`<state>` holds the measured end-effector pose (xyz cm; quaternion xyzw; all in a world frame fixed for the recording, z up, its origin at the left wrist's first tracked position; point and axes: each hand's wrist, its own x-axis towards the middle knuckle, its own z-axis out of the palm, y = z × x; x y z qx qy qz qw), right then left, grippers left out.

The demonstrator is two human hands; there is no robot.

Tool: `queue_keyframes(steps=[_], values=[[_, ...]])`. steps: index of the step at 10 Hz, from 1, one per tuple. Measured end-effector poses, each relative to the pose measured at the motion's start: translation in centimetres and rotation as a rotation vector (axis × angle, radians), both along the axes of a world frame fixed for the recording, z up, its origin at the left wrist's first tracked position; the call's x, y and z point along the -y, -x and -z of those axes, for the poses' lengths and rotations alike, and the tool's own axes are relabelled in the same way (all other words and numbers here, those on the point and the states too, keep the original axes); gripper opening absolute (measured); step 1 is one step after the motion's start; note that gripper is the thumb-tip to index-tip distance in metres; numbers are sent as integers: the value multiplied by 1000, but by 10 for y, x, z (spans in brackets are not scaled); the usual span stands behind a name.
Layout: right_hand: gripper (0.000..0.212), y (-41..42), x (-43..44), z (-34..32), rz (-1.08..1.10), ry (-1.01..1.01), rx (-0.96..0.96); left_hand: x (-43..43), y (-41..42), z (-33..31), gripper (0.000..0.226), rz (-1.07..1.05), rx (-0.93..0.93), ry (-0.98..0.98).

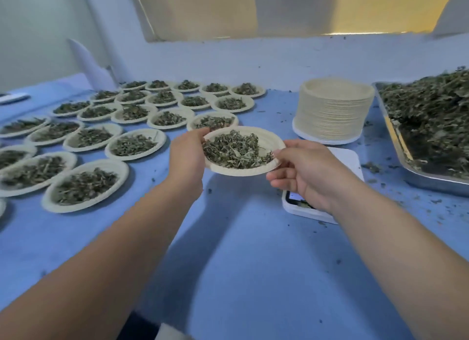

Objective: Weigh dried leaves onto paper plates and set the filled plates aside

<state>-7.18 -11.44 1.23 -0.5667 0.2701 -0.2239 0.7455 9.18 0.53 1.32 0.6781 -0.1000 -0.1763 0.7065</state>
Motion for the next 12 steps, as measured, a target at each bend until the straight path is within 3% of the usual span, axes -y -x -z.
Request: queue_keyframes(steps=[1,3,5,8,9,10,12], values=[[46,-34,-15,5,-20,-10,-44,-19,-26,8,22,-88,20,-52],[14,-103,-34,20,-116,0,-163,-37,-76,29,38,-167,28,-72],[22,-158,-37,34,-105,0,-246,-40,-106,40,50,-196,51,-164],[5,-180,-30,32,-99,-27,-266,-40,-98,52,52,-209,227,-130],[19,-170,-28,29,-82,23,-292,-35,-85,50,52,-98,356,-178],[46,-154,-26,30,-67,228,-363,-25,-71,44,53,-19,470,-254],[30,-109,-19,19,26,462,-320,5,-31,41,49,98,519,-146]])
